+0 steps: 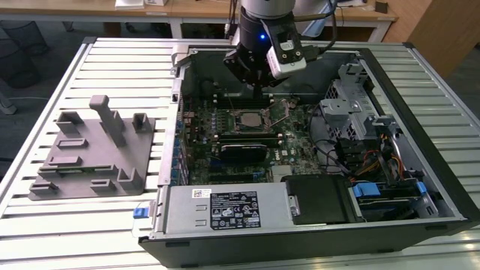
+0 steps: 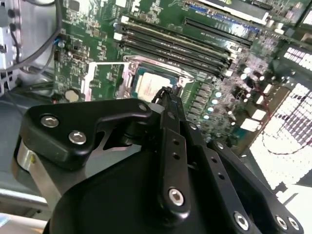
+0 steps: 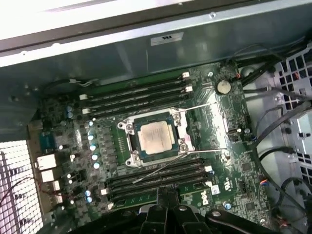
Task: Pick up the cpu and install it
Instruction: 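Close the cpu cover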
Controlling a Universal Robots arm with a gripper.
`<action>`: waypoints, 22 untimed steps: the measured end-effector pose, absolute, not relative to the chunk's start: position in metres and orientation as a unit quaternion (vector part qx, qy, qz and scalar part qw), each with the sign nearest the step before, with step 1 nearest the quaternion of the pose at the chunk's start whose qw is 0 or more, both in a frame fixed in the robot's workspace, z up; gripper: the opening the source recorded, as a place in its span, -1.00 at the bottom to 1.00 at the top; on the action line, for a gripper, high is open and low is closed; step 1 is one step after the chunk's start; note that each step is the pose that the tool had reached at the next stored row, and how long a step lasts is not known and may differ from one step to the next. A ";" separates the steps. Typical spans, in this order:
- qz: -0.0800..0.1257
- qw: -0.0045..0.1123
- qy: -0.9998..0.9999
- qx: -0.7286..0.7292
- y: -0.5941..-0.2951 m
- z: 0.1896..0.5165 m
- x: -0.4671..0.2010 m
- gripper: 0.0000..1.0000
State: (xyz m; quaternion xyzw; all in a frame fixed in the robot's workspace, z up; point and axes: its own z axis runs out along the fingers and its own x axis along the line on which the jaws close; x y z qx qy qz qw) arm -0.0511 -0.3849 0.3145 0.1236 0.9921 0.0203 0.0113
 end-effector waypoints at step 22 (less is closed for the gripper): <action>0.020 0.012 0.988 0.154 -0.368 0.282 -0.014 -0.79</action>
